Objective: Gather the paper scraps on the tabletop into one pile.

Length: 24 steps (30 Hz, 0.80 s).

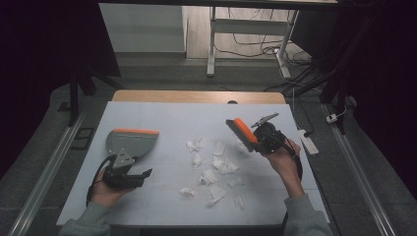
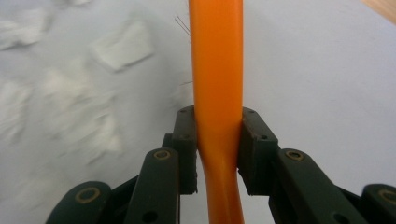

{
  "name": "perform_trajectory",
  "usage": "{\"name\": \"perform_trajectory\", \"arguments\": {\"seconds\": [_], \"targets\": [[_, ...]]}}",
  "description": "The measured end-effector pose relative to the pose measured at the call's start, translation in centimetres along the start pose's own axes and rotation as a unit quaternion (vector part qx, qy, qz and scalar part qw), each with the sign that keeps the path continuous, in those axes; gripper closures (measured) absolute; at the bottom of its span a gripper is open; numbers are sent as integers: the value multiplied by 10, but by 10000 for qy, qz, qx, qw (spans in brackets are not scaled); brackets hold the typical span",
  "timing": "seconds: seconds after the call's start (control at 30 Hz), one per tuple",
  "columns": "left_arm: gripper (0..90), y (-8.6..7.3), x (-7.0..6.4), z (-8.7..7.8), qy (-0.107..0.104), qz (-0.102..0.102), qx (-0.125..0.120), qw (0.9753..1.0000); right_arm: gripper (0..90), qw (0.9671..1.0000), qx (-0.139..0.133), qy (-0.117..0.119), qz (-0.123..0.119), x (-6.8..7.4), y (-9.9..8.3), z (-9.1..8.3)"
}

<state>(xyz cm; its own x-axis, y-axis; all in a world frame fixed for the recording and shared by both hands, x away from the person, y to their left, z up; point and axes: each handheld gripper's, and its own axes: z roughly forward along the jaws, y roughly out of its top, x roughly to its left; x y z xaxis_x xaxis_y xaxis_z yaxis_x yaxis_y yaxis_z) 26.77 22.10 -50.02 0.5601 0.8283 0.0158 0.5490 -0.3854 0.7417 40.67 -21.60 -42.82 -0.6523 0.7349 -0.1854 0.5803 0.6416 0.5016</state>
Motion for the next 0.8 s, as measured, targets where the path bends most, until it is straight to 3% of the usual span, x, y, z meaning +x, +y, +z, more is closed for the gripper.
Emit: {"name": "perform_trajectory", "arguments": {"seconds": [0.1, 0.2, 0.23, 0.27, 0.37, 0.47, 0.57, 0.63, 0.8], "targets": [[313, 0, 0, 0, -4, 23, 26, 10000, 715, 9989, 414, -221, -68, -10, 12, 19], [313, 0, 0, -1, -25, 28, -5, 10000, 716, 9966, 777, -215, -146, -14, 21, 37], [313, 0, 0, -1, -30, 18, -16, 10000, 716, 9968, 745, -178, -216, -14, 23, 39], [313, 0, 0, -1, -34, 18, -19, 10000, 716, 9968, 784, 23, -158, -12, 28, 41], [313, 0, -1, -1, -58, 39, -18, 10000, 716, 9944, 927, 75, -500, 1, 35, 45], [314, 0, -2, -1, -87, 39, -37, 9999, 716, 9908, 1063, 156, -817, 18, 38, 46], [313, 1, -1, -2, -169, -33, -92, 9998, 716, 9859, 1067, 403, -1223, 33, 37, 43], [314, 1, -1, -3, -167, -41, -98, 9998, 717, 9832, 1152, 432, -1352, 43, 35, 39], [315, 1, -1, -3, -151, -40, -94, 9998, 717, 9770, 1022, 1006, -1580, 53, 27, 22]]}}
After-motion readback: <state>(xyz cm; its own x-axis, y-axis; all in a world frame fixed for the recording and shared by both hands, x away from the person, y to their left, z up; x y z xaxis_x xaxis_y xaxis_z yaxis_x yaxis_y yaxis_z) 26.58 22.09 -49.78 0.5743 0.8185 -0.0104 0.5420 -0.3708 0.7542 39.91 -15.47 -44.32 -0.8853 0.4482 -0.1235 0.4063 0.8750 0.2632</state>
